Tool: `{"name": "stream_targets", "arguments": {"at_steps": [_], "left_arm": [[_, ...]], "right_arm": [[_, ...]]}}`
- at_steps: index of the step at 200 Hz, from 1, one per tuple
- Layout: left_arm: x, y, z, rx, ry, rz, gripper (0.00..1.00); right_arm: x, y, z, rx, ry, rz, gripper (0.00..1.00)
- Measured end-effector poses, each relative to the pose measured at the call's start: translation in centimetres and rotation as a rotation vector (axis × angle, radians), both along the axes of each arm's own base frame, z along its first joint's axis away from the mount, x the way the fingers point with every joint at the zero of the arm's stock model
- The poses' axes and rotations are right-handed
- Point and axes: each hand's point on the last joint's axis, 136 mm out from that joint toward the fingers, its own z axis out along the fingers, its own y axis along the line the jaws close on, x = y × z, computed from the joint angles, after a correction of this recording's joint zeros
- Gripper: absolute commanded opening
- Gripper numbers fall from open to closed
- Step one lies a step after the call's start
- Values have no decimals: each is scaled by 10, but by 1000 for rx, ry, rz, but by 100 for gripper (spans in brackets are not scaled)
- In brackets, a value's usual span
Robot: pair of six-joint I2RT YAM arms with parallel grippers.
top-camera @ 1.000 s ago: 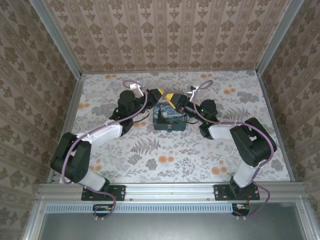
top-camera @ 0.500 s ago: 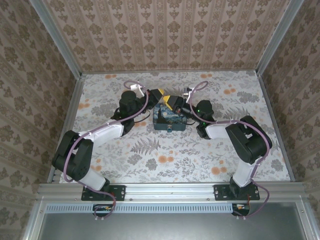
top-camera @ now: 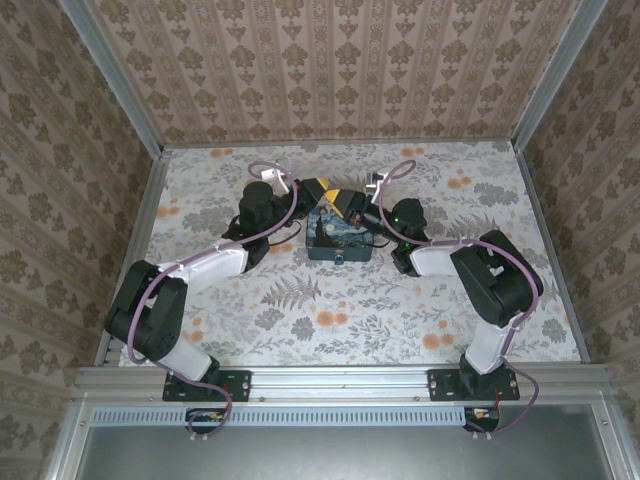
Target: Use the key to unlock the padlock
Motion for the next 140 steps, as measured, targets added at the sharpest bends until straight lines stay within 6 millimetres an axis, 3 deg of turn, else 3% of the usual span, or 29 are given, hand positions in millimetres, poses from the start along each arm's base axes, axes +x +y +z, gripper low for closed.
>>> {"name": "stream_targets", "arguments": {"at_steps": [79, 140], "left_arm": [[0, 0, 0, -2, 2, 1, 0], [2, 1, -2, 1, 7, 12, 0]], "right_arm": [[0, 1, -2, 2, 9, 4, 22], [-1, 1, 1, 12, 8, 6, 0]]}}
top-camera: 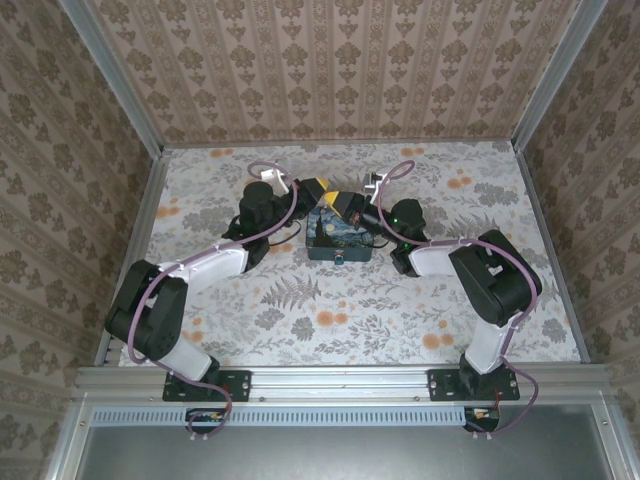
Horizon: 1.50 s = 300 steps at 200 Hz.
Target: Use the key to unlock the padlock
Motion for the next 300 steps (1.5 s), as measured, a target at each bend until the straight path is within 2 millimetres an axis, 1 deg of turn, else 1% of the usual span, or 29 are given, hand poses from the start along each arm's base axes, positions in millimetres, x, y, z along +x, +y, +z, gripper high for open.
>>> {"name": "stream_targets", "arguments": {"at_steps": [87, 147, 166, 178, 203, 217, 233, 260, 276, 300], "left_arm": [[-2, 4, -12, 7, 15, 13, 0], [-2, 5, -13, 6, 13, 21, 0], [-2, 5, -13, 8, 12, 20, 27], [-1, 7, -14, 8, 18, 25, 46], [2, 18, -17, 25, 41, 44, 67], [1, 28, -14, 42, 42, 57, 74], [-7, 41, -8, 83, 28, 65, 79], [-28, 48, -7, 173, 11, 29, 85], [-41, 46, -17, 240, 17, -10, 95], [-66, 36, -44, 368, 42, -101, 96]], "right_arm": [[-1, -2, -8, -11, 17, -8, 0], [0, -3, -11, -12, 22, -11, 0], [0, -3, -11, -12, 22, -12, 0], [2, -6, -12, -14, 26, -18, 0], [4, -18, -27, -30, 59, -45, 0], [6, -27, -36, -40, 82, -61, 0], [7, -35, -44, -49, 100, -76, 0], [6, -46, -58, -77, 148, -80, 0], [4, -49, -63, -94, 167, -72, 0], [-1, -50, -69, -123, 184, -52, 0]]}}
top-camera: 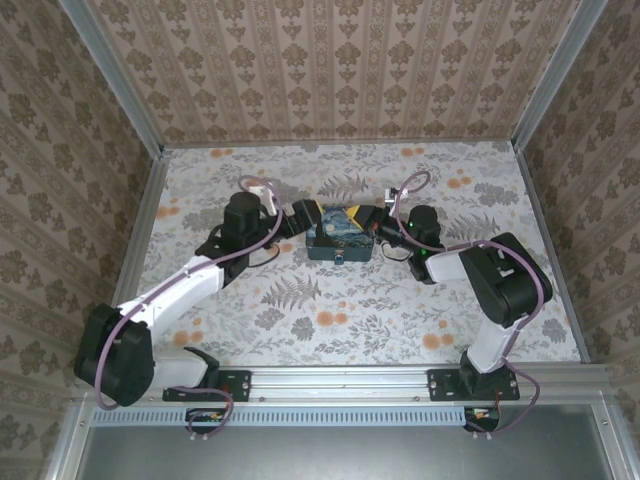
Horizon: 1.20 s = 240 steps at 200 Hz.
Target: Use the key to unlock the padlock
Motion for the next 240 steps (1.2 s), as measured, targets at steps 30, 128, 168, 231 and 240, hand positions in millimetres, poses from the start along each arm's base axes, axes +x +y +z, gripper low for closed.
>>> {"name": "stream_targets", "arguments": {"at_steps": [30, 128, 168, 231, 240], "left_arm": [[-39, -20, -33, 131, 17, -142, 95], [-70, -55, -140, 381, 52, -337, 85], [-59, -61, -161, 417, 13, -326, 83], [-37, -70, -167, 441, -112, -284, 81], [-34, -70, -168, 451, -126, -276, 81]], "right_arm": [[-8, -1, -9, -39, 23, 24, 0], [-4, -28, -31, -86, 87, -15, 0], [-3, -30, -33, -89, 93, -18, 0], [4, -29, -41, -93, 111, -13, 0], [5, -29, -42, -93, 114, -13, 0]]}}
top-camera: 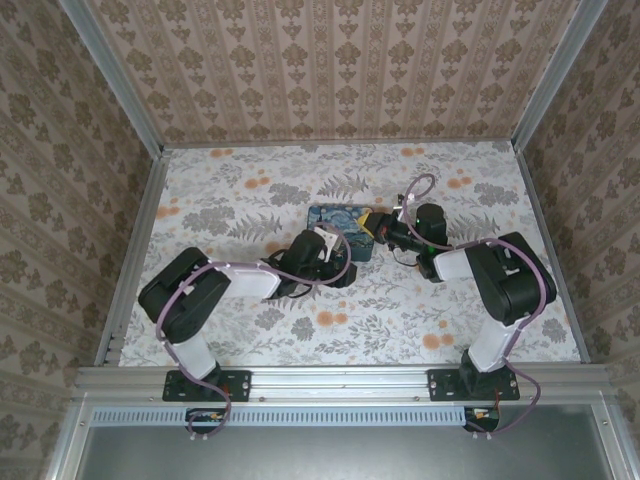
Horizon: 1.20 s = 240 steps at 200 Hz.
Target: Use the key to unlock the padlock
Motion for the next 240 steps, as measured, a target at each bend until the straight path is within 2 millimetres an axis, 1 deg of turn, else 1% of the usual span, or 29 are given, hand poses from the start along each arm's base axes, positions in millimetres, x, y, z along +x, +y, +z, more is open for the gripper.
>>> {"name": "stream_targets", "arguments": {"at_steps": [42, 84, 124, 197, 240], "left_arm": [[12, -1, -11, 36, -71, 26, 80], [19, -8, -11, 13, -120, 40, 79], [25, -19, -7, -50, -134, 39, 79], [32, -32, 6, -234, -56, 56, 79], [28, -40, 13, -302, -17, 44, 78]], "right_arm": [[3, 1, -7, -3, 17, 5, 0], [3, 1, -11, -6, 30, 5, 0], [4, 1, -19, -12, 48, 4, 0], [6, 0, -20, -21, 36, 3, 0], [8, 0, -21, -20, 26, 2, 0]]}}
